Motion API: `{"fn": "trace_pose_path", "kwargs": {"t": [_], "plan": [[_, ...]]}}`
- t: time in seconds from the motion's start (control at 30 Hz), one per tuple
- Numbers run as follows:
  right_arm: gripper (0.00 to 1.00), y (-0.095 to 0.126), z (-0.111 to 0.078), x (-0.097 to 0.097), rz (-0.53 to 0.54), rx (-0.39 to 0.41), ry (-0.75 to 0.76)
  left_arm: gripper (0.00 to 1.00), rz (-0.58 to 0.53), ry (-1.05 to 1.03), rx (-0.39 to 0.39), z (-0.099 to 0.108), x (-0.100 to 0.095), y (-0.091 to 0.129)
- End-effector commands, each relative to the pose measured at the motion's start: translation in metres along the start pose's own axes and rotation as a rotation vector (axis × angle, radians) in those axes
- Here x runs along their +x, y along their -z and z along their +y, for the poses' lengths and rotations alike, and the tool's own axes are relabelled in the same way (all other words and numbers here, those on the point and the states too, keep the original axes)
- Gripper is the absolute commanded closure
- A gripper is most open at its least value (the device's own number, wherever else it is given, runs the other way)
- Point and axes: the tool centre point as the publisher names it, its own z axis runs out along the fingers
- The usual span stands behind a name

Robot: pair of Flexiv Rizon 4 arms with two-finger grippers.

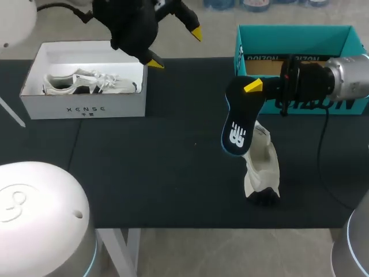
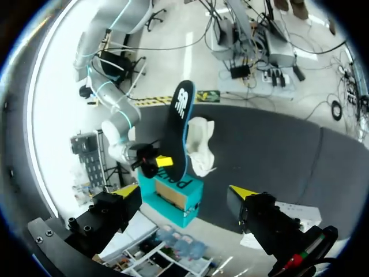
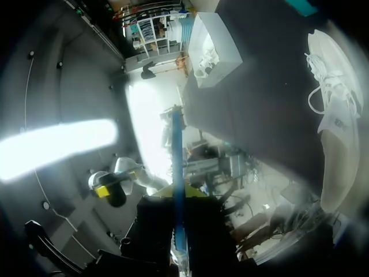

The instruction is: Take the shoe out of the shoebox, open the shoe tongue, remove and reinsert the insole, then place the shoe into the shoebox

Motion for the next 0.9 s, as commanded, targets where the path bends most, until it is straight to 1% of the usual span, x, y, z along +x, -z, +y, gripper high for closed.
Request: {"fn": "trace_pose_path", "kwargs": {"t": [0.03, 0.27, 0.3, 0.37, 0.4, 0.47, 0.5, 0.57, 0.6, 0.73, 0.8, 0.9], "plan": [[1.0, 0.0, 0.001, 0.0, -0.001, 0.001, 0.0, 0.0, 0.509, -0.124, -0.13, -0.004, -0.005, 0.002], [1.0, 0.0, 0.001, 0.0, -0.001, 0.001, 0.0, 0.0, 0.509, -0.124, -0.13, -0.004, -0.005, 0.002], [1.0, 0.0, 0.001, 0.0, -0.001, 0.001, 0.0, 0.0, 0.497, -0.163, -0.1, 0.003, -0.013, 0.003], [1.0, 0.0, 0.001, 0.0, -0.001, 0.001, 0.0, 0.0, 0.522, -0.248, -0.089, 0.019, -0.025, 0.003], [1.0, 0.0, 0.001, 0.0, -0.001, 0.001, 0.0, 0.0, 0.512, -0.27, -0.047, 0.024, -0.029, 0.002], [1.0, 0.0, 0.001, 0.0, -0.001, 0.001, 0.0, 0.0, 0.409, -0.273, 0.018, 0.038, -0.036, 0.002], [1.0, 0.0, 0.001, 0.0, -0.001, 0.001, 0.0, 0.0, 0.404, -0.271, 0.038, 0.046, -0.036, 0.0], [1.0, 0.0, 0.001, 0.0, -0.001, 0.001, 0.0, 0.0, 0.43, -0.304, 0.047, 0.057, -0.036, -0.005], [1.0, 0.0, 0.001, 0.0, -0.001, 0.001, 0.0, 0.0, 0.431, -0.314, 0.071, 0.061, -0.037, -0.007], [1.0, 0.0, 0.001, 0.0, -0.001, 0.001, 0.0, 0.0, 0.506, -0.344, 0.074, 0.074, -0.048, -0.021], [1.0, 0.0, 0.001, 0.0, -0.001, 0.001, 0.0, 0.0, 0.551, -0.341, 0.053, 0.078, -0.056, -0.029], [1.0, 0.0, 0.001, 0.0, -0.001, 0.001, 0.0, 0.0, 0.558, -0.312, 0.031, 0.08, -0.068, -0.038]]}}
